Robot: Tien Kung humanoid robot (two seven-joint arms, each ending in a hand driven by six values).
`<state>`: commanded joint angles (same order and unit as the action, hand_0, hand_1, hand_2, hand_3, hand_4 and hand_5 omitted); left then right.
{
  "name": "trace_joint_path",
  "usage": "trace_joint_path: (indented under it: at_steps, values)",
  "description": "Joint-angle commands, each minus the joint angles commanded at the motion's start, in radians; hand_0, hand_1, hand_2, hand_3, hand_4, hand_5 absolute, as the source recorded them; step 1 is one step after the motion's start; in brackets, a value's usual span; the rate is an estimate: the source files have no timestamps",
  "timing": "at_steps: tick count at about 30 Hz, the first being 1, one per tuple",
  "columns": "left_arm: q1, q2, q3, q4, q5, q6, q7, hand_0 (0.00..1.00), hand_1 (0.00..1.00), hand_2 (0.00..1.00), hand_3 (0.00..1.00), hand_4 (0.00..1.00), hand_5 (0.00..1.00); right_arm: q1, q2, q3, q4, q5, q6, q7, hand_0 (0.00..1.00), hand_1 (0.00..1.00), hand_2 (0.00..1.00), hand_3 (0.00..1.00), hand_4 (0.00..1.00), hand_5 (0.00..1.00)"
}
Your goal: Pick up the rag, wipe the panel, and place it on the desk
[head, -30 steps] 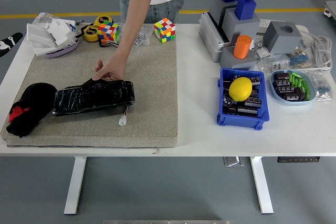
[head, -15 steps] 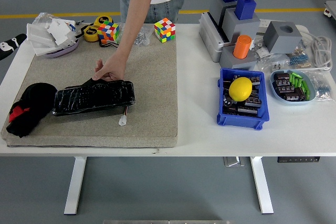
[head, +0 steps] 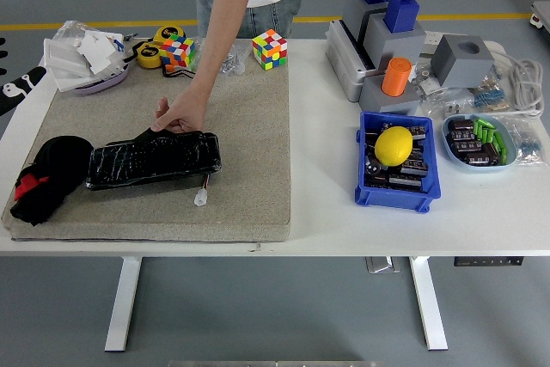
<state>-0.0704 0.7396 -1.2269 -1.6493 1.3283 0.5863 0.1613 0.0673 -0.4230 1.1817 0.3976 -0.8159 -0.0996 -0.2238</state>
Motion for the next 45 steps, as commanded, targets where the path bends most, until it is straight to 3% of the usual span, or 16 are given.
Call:
trace_joint_path:
  at_steps: [6, 12, 26, 36, 45]
  values:
    - [-0.010, 0.036, 0.022, -0.022, -0.126, 0.002, -0.018, 0.403, 0.611, 0.700, 0.762, 0.939, 0.491, 0.004, 0.001, 0.008, 0.012, -0.001, -0.003, 0.002, 0.761, 0.611, 0.696, 0.599, 0.975, 0.593]
    - [-0.018, 0.038, 0.012, -0.029, -0.175, 0.007, -0.031, 0.403, 0.612, 0.700, 0.761, 0.937, 0.484, 0.005, 0.006, 0.019, 0.015, -0.004, -0.003, 0.004, 0.760, 0.612, 0.696, 0.598, 0.975, 0.592]
    - [-0.019, 0.030, 0.008, -0.013, -0.156, 0.011, -0.036, 0.405, 0.610, 0.696, 0.756, 0.926, 0.485, 0.004, 0.010, 0.017, 0.009, 0.004, 0.001, 0.003, 0.760, 0.612, 0.696, 0.600, 0.975, 0.593]
    - [-0.017, 0.022, -0.009, -0.008, -0.088, 0.007, -0.025, 0.410, 0.612, 0.695, 0.752, 0.916, 0.452, 0.001, 0.015, 0.019, 0.008, 0.006, 0.004, 0.003, 0.760, 0.613, 0.696, 0.600, 0.975, 0.593]
    - [-0.015, 0.001, -0.004, 0.009, -0.059, 0.007, -0.023, 0.410, 0.610, 0.695, 0.745, 0.913, 0.444, -0.003, 0.016, 0.015, 0.006, 0.006, 0.007, 0.003, 0.760, 0.612, 0.696, 0.600, 0.975, 0.593]
